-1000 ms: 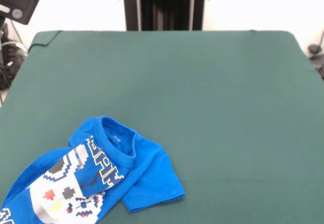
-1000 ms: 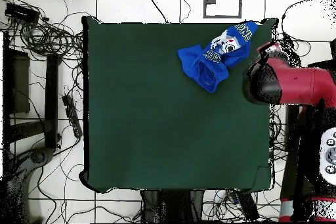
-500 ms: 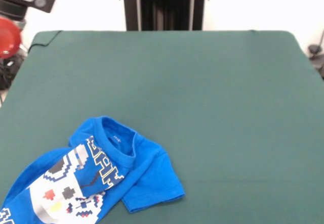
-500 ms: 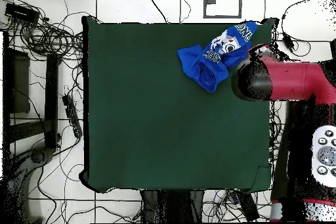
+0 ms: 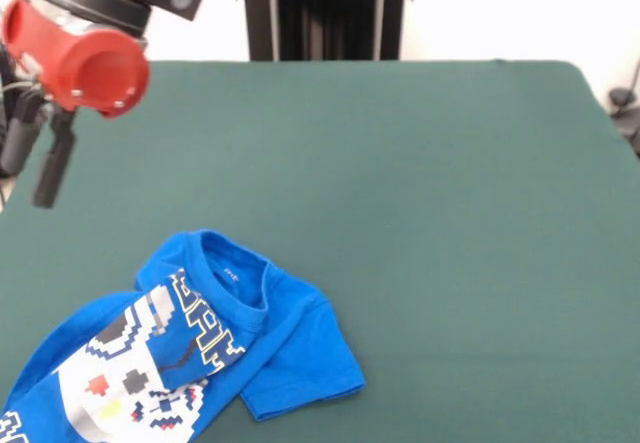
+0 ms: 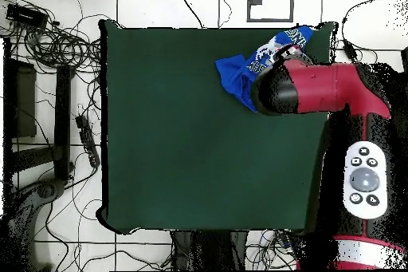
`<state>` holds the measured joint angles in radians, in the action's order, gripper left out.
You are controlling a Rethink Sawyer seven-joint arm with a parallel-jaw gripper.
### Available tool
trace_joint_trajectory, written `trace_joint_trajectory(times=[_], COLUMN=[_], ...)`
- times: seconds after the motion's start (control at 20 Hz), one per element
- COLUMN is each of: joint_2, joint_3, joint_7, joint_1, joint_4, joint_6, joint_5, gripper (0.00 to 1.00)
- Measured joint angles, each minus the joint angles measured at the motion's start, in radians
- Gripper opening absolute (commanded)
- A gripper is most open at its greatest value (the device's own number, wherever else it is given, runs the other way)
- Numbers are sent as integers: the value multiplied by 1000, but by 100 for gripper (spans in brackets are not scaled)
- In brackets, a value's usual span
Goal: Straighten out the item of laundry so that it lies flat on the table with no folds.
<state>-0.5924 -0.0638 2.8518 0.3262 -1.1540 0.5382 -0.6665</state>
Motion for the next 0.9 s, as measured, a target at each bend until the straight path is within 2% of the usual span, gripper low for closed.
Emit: trace_joint_trajectory(times=[0.9], joint_2=[26], joint_3=[0], joint_7=[0], joint_1=[-73], joint_4=[19], joint_6=[0], joint_5=[0], gripper=[100])
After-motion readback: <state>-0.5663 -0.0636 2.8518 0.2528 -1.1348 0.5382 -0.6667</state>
